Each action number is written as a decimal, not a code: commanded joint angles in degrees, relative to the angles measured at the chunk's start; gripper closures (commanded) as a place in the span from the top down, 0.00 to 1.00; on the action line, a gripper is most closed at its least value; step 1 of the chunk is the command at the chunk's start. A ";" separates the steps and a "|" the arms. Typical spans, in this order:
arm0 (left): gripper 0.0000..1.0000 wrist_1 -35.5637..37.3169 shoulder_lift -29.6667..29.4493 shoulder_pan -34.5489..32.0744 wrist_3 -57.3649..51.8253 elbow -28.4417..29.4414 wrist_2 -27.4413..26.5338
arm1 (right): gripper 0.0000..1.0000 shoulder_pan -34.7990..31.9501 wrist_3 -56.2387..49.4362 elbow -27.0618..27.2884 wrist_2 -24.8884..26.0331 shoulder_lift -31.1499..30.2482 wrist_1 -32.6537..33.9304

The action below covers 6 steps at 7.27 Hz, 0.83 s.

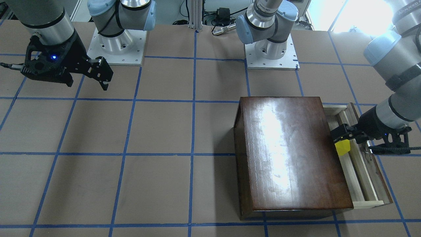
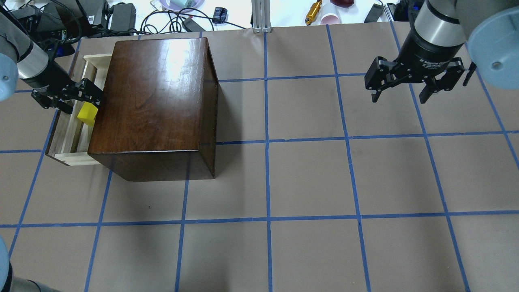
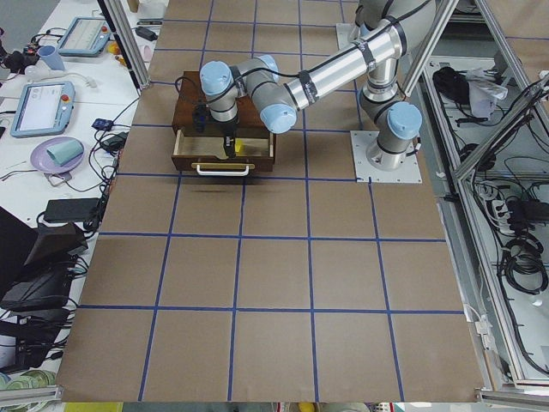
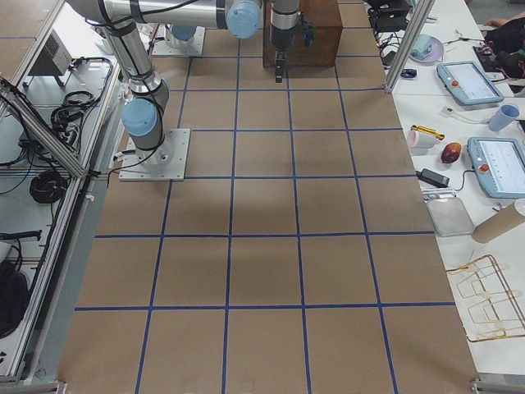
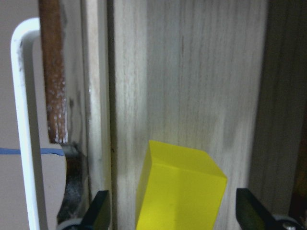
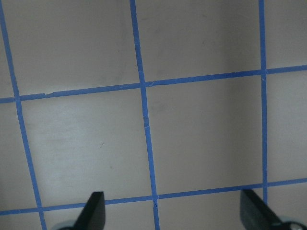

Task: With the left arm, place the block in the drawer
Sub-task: 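Lower the cube into the drawer and open the left gripper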

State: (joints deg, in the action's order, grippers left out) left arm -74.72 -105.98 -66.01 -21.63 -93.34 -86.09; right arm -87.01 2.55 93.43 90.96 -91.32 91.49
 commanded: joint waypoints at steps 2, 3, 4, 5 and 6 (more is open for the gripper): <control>1.00 -0.51 0.33 0.44 0.09 0.09 -0.22 | 1.00 0.00 0.00 0.00 0.01 0.00 0.00; 1.00 -0.78 0.42 1.23 -0.08 0.09 -0.13 | 1.00 0.00 0.00 0.00 0.01 0.00 0.00; 1.00 -0.95 1.03 1.84 0.00 0.09 -0.13 | 1.00 0.00 0.00 0.00 0.01 0.00 0.00; 1.00 -2.95 2.34 1.59 0.27 0.53 -0.13 | 1.00 0.00 0.00 0.00 -0.08 0.00 0.00; 1.00 -6.63 3.75 1.41 0.36 1.84 -0.22 | 1.00 0.00 0.00 0.09 -0.08 0.00 0.00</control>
State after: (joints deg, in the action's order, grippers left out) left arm -77.93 -103.80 -64.50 -21.43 -92.62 -86.24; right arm -87.01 2.55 93.44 90.91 -91.32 91.50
